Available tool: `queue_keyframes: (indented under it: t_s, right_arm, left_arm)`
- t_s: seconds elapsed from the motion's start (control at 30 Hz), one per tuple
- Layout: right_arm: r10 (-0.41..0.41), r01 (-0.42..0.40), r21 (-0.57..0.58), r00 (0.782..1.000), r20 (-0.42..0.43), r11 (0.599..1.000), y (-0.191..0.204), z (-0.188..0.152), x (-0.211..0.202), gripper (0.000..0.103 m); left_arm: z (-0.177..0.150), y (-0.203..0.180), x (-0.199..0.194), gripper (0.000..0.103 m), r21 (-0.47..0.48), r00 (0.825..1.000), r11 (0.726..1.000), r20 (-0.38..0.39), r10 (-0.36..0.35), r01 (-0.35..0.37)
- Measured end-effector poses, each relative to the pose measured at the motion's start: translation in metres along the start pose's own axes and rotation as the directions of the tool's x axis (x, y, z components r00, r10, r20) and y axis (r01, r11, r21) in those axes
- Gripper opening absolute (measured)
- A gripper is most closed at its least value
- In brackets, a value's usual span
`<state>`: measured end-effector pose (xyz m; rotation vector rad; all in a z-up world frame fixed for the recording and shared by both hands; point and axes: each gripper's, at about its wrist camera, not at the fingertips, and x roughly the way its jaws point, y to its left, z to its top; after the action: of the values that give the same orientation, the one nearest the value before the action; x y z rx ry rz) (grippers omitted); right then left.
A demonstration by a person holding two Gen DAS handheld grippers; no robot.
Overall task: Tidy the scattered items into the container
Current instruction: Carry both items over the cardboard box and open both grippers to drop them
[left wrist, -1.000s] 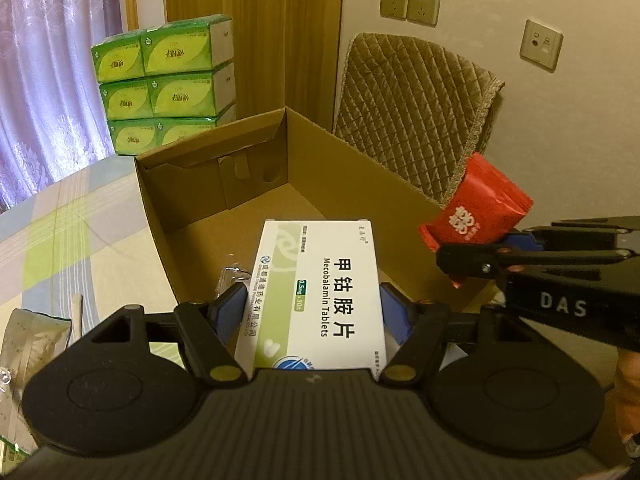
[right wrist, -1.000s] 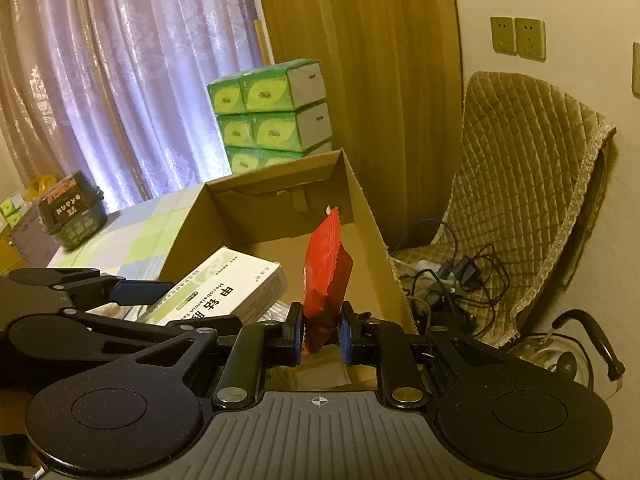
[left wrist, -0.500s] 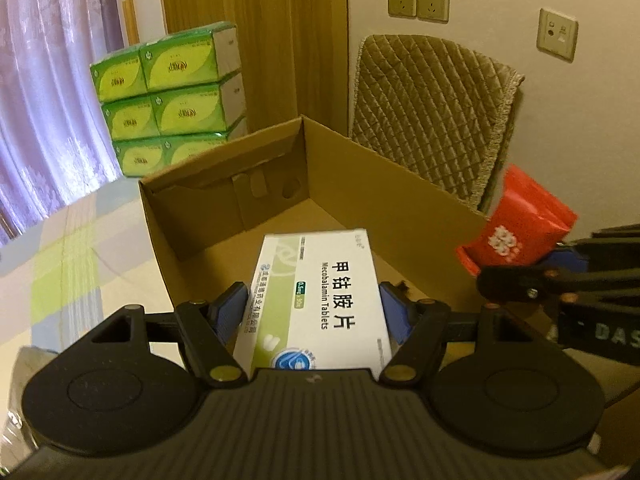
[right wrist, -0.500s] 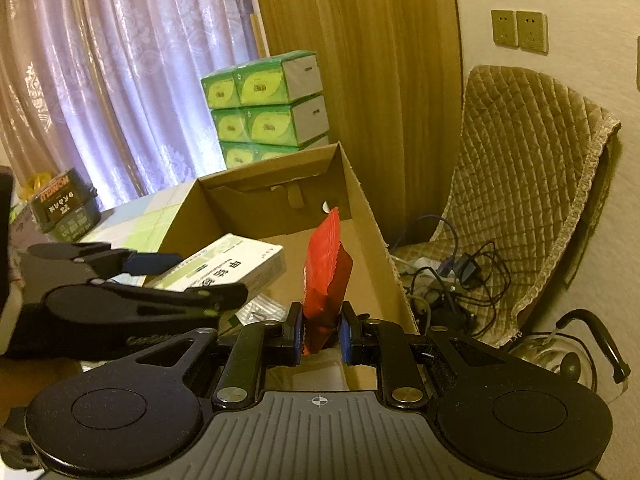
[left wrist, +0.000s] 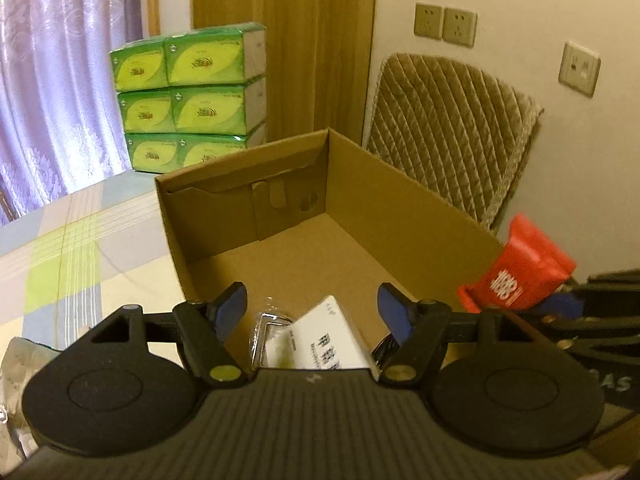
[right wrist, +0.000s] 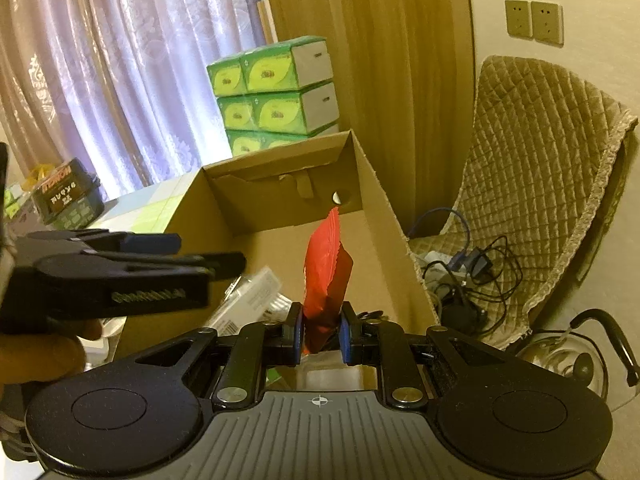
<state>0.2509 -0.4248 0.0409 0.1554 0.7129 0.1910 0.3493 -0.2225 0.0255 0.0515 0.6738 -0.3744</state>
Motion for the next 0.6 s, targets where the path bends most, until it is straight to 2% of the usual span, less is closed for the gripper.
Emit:
queue_keyframes:
  t_s: [0.2, 0.6]
  right_arm:
    - [0.012, -0.012, -0.001, 1.000, -0.012, 1.000, 0.003, -0.003, 0.003, 0.022]
    - [0.003, -0.003, 0.012, 1.000, 0.000, 1.000, 0.001, -0.004, -0.006, 0.022]
  left_arm:
    - [-0.003, 0.008, -0.017, 0.072, -0.028, 1.000, 1.000, 0.023, 0.007, -0.006]
    - [-0.026, 0.018, -0.037, 0.074, -0.064, 1.000, 0.998, 0.010, 0.020, -0.020]
